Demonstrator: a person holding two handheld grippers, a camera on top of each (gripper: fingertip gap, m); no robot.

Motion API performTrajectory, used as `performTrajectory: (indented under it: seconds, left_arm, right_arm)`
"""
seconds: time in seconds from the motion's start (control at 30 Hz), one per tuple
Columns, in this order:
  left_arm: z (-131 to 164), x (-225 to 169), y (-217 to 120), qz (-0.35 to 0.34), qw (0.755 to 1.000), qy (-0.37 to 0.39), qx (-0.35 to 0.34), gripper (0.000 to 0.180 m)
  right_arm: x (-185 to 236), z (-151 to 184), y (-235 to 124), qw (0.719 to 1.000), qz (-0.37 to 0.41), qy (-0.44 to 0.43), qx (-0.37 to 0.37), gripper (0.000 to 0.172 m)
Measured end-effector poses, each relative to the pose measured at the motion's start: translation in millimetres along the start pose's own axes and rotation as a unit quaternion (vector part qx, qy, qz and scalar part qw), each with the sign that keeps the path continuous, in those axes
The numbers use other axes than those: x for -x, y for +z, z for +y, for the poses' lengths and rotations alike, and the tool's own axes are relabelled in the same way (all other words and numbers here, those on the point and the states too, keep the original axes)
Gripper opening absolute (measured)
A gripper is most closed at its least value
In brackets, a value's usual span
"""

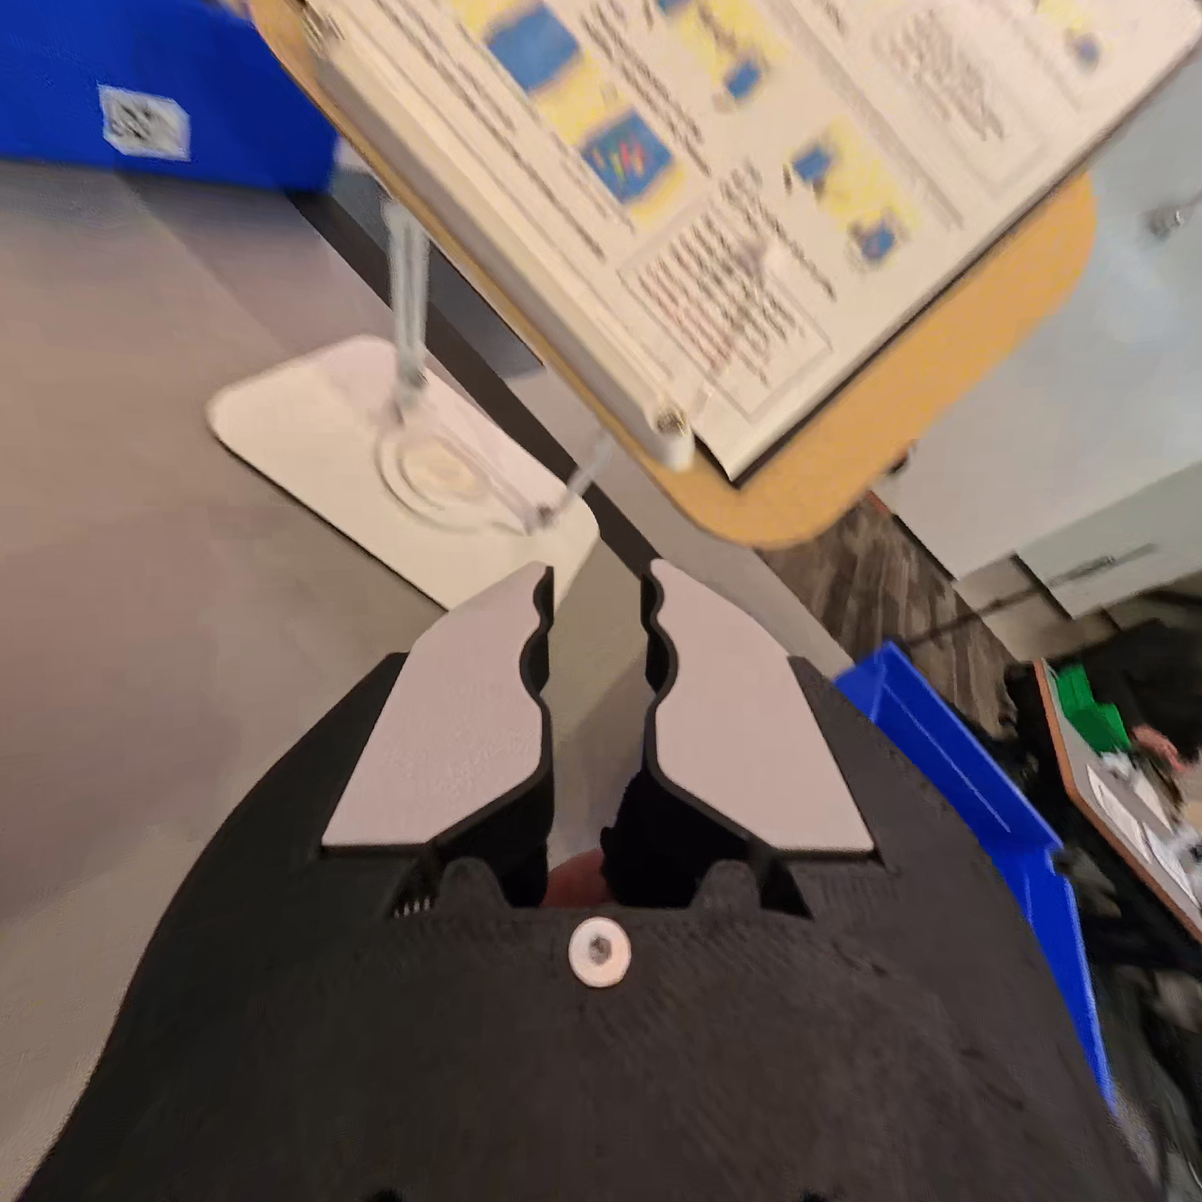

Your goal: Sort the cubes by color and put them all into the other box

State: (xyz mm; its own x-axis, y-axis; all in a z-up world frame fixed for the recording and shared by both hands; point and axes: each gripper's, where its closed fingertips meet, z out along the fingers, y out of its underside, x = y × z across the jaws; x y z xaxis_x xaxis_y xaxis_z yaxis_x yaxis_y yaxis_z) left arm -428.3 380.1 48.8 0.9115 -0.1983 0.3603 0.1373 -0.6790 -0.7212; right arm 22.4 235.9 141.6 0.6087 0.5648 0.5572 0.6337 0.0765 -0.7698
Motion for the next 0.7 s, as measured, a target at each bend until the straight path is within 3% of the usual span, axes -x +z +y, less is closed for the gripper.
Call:
performTrajectory:
  seconds: [0.17,0.33,0.47,0.7]
  left_arm:
    - [4.2,-101.7,-77.7,0.122,0.99,0.018,-0.061,0.022]
    - [39.3,-232.1,-126.5,0.294,0.952,0.02,-0.086,0.022]
    - [61.4,-301.8,-148.6,0.411,0.906,-0.031,-0.095,0.022]
    - [94.8,-361.3,-148.2,0.489,0.866,-0.081,-0.06,0.022]
  right_arm:
    - [51.7,-83.3,6.0,0.988,-0.091,-0.019,-0.125,0.036]
    - [105.1,-142.8,14.4,0.965,-0.155,-0.043,-0.207,0.052]
    - [128.8,-158.9,20.9,0.956,-0.167,-0.074,-0.228,0.058]
    - [133.4,-160.0,8.2,0.953,-0.163,-0.076,-0.245,0.047]
